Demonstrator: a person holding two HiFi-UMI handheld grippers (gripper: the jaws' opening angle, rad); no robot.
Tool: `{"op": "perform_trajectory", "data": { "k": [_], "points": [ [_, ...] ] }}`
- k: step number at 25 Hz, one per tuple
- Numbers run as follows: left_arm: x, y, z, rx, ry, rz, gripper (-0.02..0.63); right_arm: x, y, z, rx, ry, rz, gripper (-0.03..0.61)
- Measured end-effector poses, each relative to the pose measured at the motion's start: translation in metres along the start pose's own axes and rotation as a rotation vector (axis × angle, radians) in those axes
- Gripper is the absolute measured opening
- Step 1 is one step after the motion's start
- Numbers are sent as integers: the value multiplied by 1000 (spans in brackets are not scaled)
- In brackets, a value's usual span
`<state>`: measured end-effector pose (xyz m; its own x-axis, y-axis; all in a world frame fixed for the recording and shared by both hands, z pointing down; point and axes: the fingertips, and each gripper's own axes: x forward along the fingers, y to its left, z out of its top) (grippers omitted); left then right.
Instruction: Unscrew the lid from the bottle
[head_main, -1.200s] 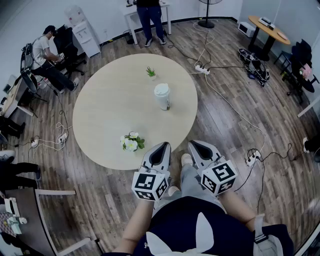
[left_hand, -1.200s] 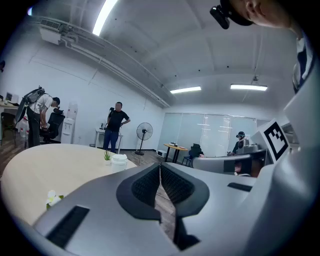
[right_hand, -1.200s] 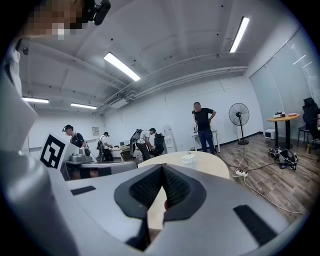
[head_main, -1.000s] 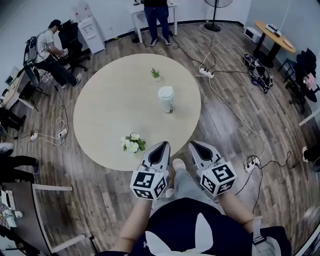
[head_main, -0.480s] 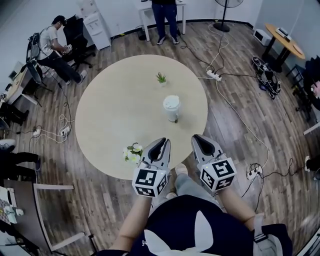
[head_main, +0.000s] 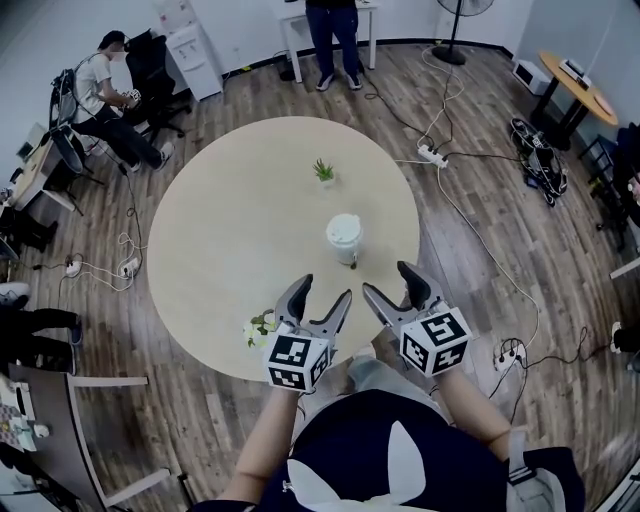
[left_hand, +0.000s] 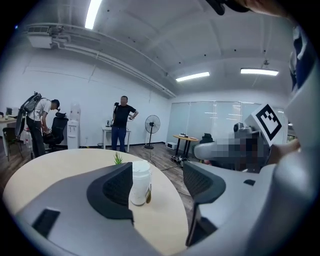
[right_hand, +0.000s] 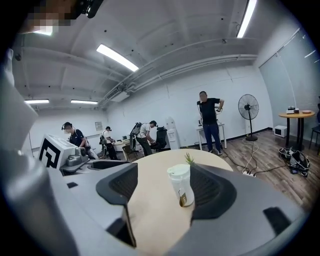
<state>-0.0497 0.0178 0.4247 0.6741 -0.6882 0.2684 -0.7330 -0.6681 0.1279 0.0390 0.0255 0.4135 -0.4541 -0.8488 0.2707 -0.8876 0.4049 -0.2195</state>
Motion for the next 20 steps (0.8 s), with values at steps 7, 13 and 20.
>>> {"op": "perform_trajectory", "data": {
  "k": [7,13,20],
  "points": [
    [31,15,-29,53,102,-7,314,26,-25,1,21,27,7,350],
    [48,36,-45,10,147,39,314,47,-37,-2,29,72,42,353],
    [68,58,-55,64,185,88,314,71,-42,-2,15,131,111,351]
  ]
}}
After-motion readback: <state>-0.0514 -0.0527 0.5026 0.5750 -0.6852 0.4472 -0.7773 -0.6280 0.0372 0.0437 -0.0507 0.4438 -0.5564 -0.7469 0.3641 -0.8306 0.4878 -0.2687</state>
